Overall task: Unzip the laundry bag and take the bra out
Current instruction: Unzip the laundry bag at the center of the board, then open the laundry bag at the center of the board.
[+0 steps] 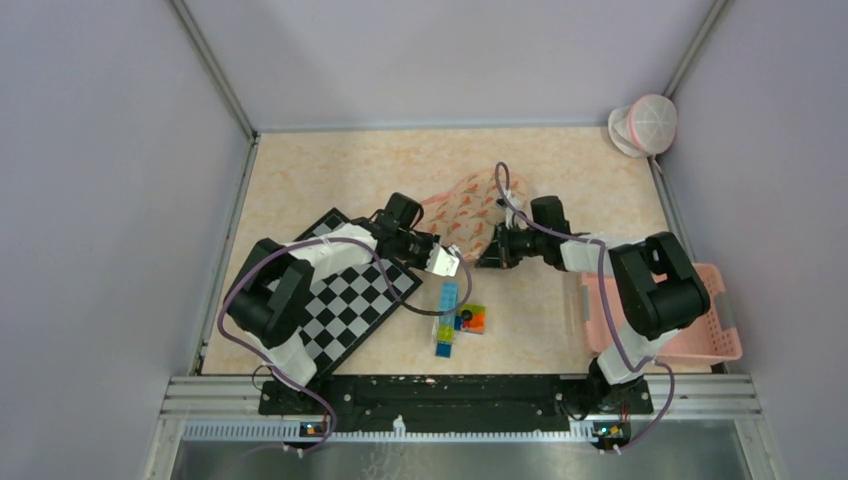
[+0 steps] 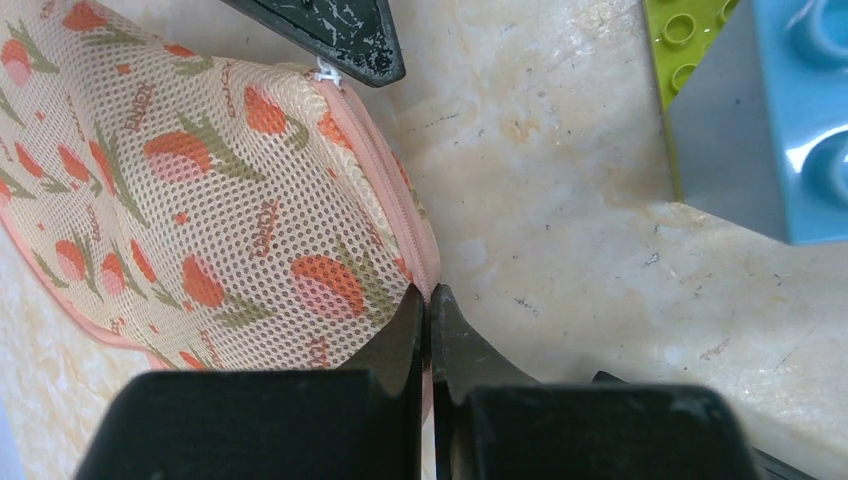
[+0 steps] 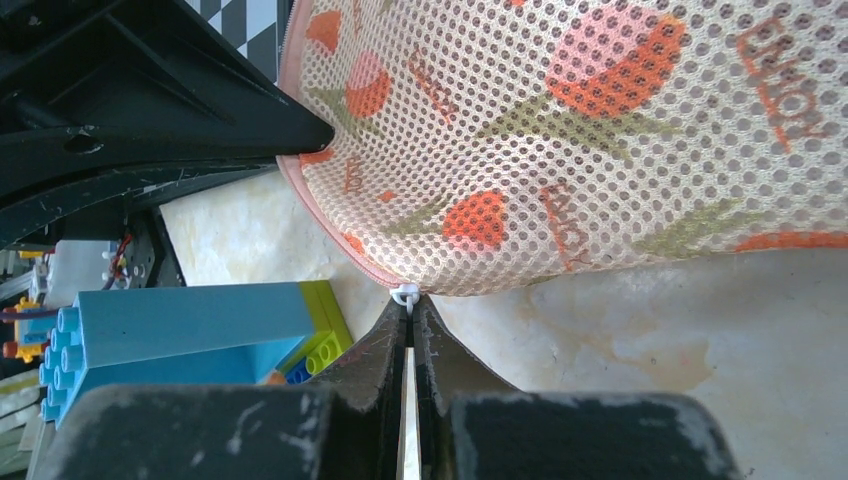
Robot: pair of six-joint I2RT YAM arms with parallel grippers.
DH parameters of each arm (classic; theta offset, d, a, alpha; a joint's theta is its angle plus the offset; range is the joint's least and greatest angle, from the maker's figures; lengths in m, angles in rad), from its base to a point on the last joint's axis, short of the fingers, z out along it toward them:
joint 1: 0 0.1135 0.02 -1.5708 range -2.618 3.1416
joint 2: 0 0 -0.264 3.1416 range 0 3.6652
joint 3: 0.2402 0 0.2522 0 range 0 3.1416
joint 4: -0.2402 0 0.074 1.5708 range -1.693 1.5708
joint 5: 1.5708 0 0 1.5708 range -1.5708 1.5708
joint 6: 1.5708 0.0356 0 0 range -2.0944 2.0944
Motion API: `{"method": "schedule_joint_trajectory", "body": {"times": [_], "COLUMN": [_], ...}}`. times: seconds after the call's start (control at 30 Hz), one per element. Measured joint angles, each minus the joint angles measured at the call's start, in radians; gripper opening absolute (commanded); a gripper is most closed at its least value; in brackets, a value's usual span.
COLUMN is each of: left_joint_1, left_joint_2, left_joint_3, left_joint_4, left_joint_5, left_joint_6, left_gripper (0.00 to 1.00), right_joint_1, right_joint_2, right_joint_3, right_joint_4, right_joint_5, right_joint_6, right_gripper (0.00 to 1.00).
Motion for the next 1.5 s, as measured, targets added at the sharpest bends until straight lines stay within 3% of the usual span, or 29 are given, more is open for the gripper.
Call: {"method": "schedule_joint_trajectory", "body": {"times": [0.6,0.67,0.8,0.87,0.97,1.1,1.27,1.3,1.33,1.5], "left_joint_1": [0.000,-0.001,-0.016,-0.025,-0.033,-0.035,-0.018,-0.009,0.003,0.128], "left_joint_2": [0.000,0.000,0.006,0.019,0.039,0.048,0.069,0.069,0.069,0.069], "left_joint_3": [0.010,0.027,0.105,0.159,0.210,0.233,0.313,0.327,0.338,0.357], "left_joint_4": [-0.014,-0.029,-0.074,-0.098,-0.100,-0.105,-0.111,-0.110,-0.110,-0.068], "left_joint_5": [0.038,0.050,0.056,0.057,0.056,0.046,0.013,0.011,0.012,0.034], "left_joint_6": [0.035,0.002,-0.140,-0.216,-0.317,-0.431,-0.608,-0.640,-0.672,-0.883], "left_gripper": [0.00,0.14,0.38,0.44,0.50,0.58,0.76,0.91,0.98,0.99], "right_joint_1": [-0.041,-0.043,-0.058,-0.069,-0.088,-0.120,-0.164,-0.168,-0.171,-0.171], "right_joint_2": [0.008,0.016,0.018,0.018,0.018,0.018,0.018,0.018,0.018,0.018], "right_joint_3": [0.009,0.020,0.042,0.056,0.080,0.110,0.175,0.187,0.201,0.249], "right_joint_4": [0.005,0.000,-0.017,-0.031,-0.059,-0.105,-0.181,-0.189,-0.199,-0.227], "right_joint_5": [-0.015,-0.016,-0.004,0.009,0.024,0.038,0.083,0.091,0.101,0.128], "right_joint_6": [0.043,0.042,0.026,0.019,0.003,-0.016,-0.031,-0.029,-0.026,0.016], "right_gripper": [0.00,0.00,0.32,0.42,0.50,0.71,0.72,0.72,0.72,0.72]}}
